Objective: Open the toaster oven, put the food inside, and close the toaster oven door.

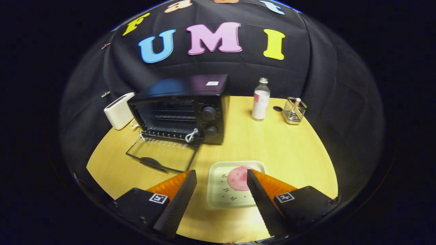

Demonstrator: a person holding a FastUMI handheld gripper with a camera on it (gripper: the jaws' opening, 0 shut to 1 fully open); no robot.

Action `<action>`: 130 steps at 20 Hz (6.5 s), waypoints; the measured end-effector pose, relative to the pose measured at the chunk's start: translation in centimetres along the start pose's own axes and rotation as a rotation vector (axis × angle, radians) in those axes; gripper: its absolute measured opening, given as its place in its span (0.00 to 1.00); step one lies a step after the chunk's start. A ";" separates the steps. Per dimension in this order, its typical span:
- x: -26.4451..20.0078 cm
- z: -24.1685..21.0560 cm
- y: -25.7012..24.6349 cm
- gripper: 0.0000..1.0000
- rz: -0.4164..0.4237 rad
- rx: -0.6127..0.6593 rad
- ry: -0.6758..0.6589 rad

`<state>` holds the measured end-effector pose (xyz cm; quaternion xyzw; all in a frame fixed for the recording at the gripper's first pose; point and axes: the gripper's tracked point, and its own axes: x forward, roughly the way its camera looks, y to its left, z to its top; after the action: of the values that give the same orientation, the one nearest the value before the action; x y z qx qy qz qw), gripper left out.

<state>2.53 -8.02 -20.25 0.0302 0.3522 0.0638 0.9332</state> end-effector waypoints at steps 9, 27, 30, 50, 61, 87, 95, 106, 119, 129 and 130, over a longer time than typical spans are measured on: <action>4.2 -4.8 -8.8 1.00 -0.010 0.141 0.215; 7.5 -10.5 -9.2 0.60 -0.003 0.032 0.396; 7.6 -10.6 -9.0 0.40 -0.017 0.052 0.419; 4.5 -11.2 -6.6 0.06 0.110 0.635 0.464; 1.4 -9.7 -5.6 0.07 0.135 1.009 0.361; 8.6 -0.3 15.8 0.06 0.267 1.215 0.123; 14.6 3.0 18.6 0.06 0.220 1.259 0.012; 17.8 4.5 18.7 0.07 0.108 1.186 -0.056; 9.8 1.8 21.4 0.99 0.139 0.820 -0.031; 5.1 -6.5 20.3 0.99 -0.009 0.195 0.081; 5.3 -7.1 20.2 0.99 -0.023 0.154 0.080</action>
<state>-0.20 12.79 -26.95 0.0952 0.3933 0.0270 0.9141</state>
